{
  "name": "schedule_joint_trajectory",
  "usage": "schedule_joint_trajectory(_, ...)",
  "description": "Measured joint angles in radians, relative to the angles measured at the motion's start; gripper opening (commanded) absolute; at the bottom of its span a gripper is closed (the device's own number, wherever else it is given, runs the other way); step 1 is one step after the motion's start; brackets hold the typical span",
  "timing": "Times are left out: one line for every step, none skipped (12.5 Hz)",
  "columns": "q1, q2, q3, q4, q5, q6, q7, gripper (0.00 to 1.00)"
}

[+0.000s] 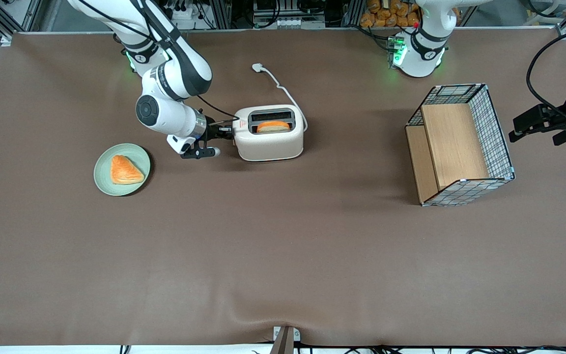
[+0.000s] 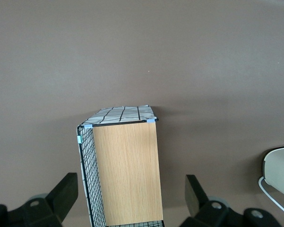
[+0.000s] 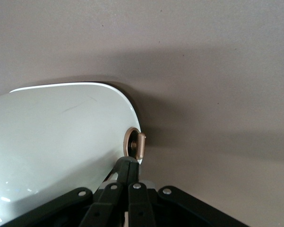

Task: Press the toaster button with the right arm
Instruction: 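Lift the right gripper up off the toaster lever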

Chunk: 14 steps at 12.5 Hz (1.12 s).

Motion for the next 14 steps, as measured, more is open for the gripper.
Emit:
schedule_joint_trajectory(0.0, 0.0, 0.0, 0.0, 0.0, 0.0, 0.0, 0.0)
schedule_joint_trajectory(0.0, 0.0, 0.0, 0.0, 0.0, 0.0, 0.0, 0.0)
schedule_joint_trajectory(0.0, 0.0, 0.0, 0.0, 0.0, 0.0, 0.0, 0.0)
schedule_joint_trajectory(0.0, -0.001, 0.0, 0.001, 0.0, -0.002, 0.0, 0.0)
schedule_joint_trajectory(0.0, -0.001, -0.001, 0.002, 0.0, -0.006, 0.0, 0.0)
schedule_joint_trajectory(0.0, -0.002, -0.002, 0.005, 0.0, -0.012, -0.001, 0.0)
schedule_joint_trajectory(0.0, -0.003, -0.004, 0.01, 0.0, -0.024, -0.002, 0.0)
schedule_joint_trajectory(-0.001, -0.006, -0.007, 0.018, 0.0, -0.044, -0.003, 0.0)
schedule_joint_trajectory(-0.005, -0.011, -0.009, 0.034, 0.0, -0.077, -0.003, 0.03)
schedule_joint_trajectory(-0.014, -0.015, -0.009, 0.06, 0.0, -0.126, -0.004, 0.2)
schedule_joint_trajectory(-0.025, -0.019, -0.01, 0.091, 0.0, -0.181, -0.003, 0.48)
schedule_joint_trajectory(-0.04, -0.023, -0.012, 0.127, -0.001, -0.245, -0.001, 0.95)
schedule_joint_trajectory(-0.06, -0.027, -0.014, 0.17, -0.018, -0.321, 0.007, 1.0)
schedule_joint_trajectory(-0.085, -0.031, -0.016, 0.22, -0.064, -0.402, 0.026, 1.0)
